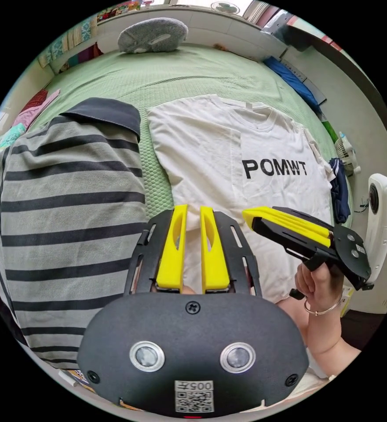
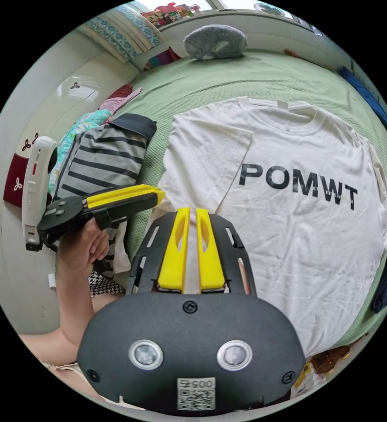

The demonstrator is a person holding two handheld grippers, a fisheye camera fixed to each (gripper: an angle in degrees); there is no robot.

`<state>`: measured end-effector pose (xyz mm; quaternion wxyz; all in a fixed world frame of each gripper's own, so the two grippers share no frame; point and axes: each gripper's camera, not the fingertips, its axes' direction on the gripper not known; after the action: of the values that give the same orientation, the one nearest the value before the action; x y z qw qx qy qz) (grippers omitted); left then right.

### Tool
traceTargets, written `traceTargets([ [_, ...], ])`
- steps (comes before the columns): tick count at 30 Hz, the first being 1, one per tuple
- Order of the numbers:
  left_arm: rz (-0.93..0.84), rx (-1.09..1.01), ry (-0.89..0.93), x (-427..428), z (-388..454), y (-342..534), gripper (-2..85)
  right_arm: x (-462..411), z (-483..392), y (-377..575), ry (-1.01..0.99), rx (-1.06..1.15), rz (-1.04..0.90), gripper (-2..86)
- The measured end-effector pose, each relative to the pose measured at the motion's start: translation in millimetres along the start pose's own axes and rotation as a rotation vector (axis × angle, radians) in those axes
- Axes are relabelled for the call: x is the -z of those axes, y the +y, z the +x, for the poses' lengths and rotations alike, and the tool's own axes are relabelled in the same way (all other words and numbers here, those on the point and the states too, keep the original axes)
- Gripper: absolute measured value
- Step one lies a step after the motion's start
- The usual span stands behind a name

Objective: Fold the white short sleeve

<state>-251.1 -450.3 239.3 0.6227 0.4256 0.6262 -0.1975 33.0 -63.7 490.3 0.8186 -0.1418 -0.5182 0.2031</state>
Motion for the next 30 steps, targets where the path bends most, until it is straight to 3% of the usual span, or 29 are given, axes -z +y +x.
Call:
traceTargets([
  [6,-0.104,-0.009,-0.114,-30,11,-11,1.3,-14,-30,-3,0.085,0.045,-0.01,-0.8],
  [11,-0.124,0.026,-0.084,-35,12,-12,-0.4,-38,-43,-9,0.297,0.063,-0.101,-0.9],
  [25,-0.068,0.024,-0.11,-29,42,3,-0.6,-16,-75,-10,0.088,0.065,-0.013,-1.0],
  [30,-0.116,0.008,-0.129,-46,58,-7,-0.6,-33,-109,-8,0.138,0.125,-0.067,-1.0],
])
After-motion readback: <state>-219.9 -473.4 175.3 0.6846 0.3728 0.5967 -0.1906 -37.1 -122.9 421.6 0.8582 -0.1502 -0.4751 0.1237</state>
